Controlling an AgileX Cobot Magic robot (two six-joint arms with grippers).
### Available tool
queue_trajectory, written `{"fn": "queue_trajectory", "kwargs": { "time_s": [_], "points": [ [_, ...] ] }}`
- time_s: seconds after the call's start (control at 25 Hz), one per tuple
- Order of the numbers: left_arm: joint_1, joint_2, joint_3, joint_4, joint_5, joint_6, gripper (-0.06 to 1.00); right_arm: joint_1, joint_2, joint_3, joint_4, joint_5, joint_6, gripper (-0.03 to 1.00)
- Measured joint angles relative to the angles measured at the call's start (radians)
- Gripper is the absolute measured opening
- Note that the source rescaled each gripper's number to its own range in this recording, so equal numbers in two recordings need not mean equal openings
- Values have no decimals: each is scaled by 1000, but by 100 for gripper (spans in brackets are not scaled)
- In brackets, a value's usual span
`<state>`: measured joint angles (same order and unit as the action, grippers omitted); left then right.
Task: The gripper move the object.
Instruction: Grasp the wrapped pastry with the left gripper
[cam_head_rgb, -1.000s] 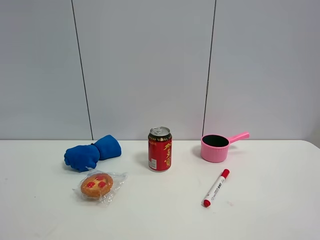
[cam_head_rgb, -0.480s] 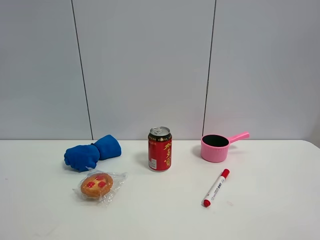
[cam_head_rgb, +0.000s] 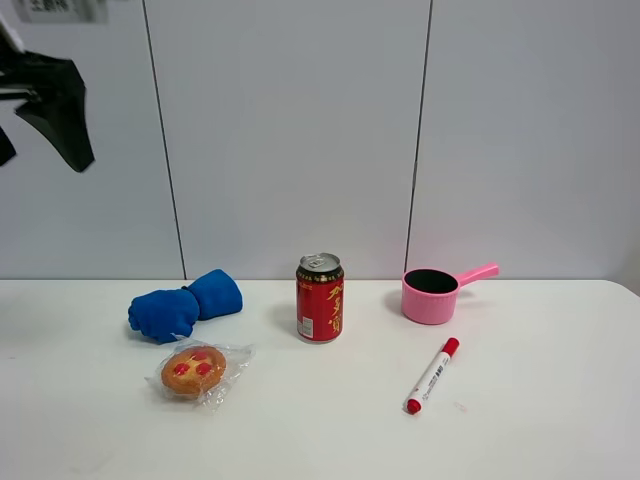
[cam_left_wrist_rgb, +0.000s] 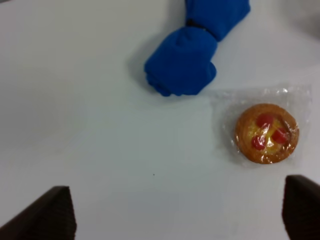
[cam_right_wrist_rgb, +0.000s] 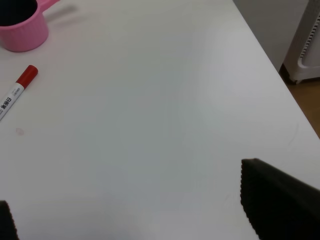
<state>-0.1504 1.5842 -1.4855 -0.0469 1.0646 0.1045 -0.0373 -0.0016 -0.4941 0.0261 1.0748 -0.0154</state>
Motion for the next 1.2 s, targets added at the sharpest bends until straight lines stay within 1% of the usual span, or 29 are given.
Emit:
{"fn": "queue_trajectory", "kwargs": {
  "time_s": [0.36, 0.52, 0.6, 0.72, 0.84, 1.0, 1.08, 1.2],
  "points": [
    [-180, 266, -24, -9, 59, 0, 79, 0, 0, 0, 0, 0, 0, 100],
    [-242, 351, -24, -11, 51, -25, 79, 0, 0, 0, 0, 0, 0, 100],
    [-264, 387, -24, -11, 24, -54, 79, 0, 0, 0, 0, 0, 0, 100],
    [-284, 433, -24, -9, -36, -89, 79, 0, 0, 0, 0, 0, 0, 100],
    [-291, 477, -25, -7, -83, -96, 79, 0, 0, 0, 0, 0, 0, 100],
    [-291, 522, -25, 2, -115, -98, 80, 0, 0, 0, 0, 0, 0, 100],
    [-291, 535, -25, 13, -125, -98, 84, 0, 0, 0, 0, 0, 0, 100],
    [-291, 551, -25, 27, -141, -98, 95, 0, 0, 0, 0, 0, 0, 100]
  ]
}}
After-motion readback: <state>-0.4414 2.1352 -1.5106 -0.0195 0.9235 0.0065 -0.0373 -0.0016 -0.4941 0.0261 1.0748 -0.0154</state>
